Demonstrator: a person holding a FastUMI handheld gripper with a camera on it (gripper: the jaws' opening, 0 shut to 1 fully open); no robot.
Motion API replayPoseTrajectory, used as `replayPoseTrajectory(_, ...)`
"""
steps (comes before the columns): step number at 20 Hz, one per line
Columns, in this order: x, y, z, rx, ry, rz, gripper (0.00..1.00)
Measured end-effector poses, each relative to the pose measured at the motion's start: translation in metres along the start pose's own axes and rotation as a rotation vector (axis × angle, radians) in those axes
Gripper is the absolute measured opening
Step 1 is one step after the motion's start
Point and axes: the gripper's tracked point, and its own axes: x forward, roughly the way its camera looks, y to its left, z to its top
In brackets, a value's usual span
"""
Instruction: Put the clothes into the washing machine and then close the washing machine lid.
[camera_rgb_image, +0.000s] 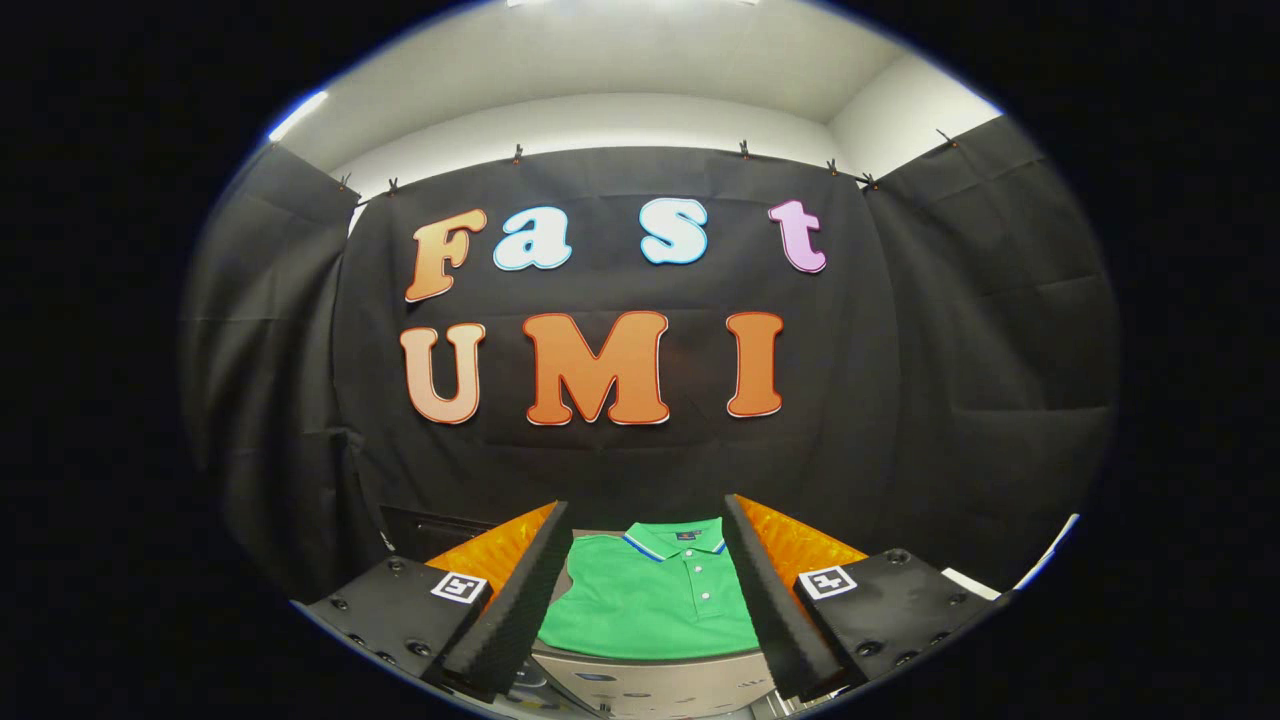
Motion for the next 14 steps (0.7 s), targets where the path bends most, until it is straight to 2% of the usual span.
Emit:
replayPoseTrajectory(8,0.007,-0.006,0.001,-0.012,0.007,0.004,0.97)
replayPoseTrajectory(14,0.033,-0.013,-0.014,-0.006,0.055,0.011,0.97)
